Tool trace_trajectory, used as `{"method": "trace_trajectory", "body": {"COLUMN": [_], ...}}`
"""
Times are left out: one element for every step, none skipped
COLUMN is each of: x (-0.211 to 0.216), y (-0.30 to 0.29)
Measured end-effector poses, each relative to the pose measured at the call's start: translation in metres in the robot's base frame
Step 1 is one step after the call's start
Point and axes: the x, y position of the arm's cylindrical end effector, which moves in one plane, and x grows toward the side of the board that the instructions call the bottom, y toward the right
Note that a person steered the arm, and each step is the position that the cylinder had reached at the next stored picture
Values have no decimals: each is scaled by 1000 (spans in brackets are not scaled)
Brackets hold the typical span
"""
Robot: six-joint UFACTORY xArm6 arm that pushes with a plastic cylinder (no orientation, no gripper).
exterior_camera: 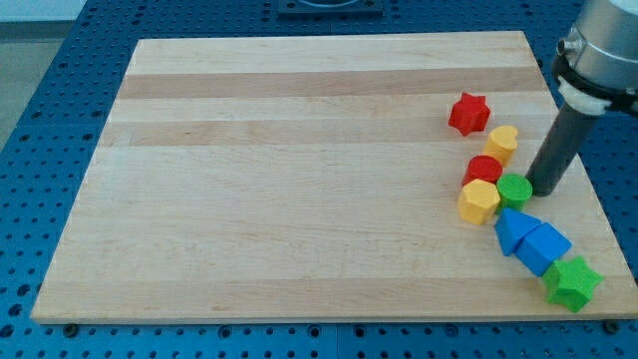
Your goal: Push red star closer to the yellow heart
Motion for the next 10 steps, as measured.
{"method": "trace_trajectory", "body": {"x": [-43, -156, -255, -283, -283, -283, -292, -285, -285, -250], "y": [28, 60, 62, 4, -19, -19, -19, -27, -27, -28]}}
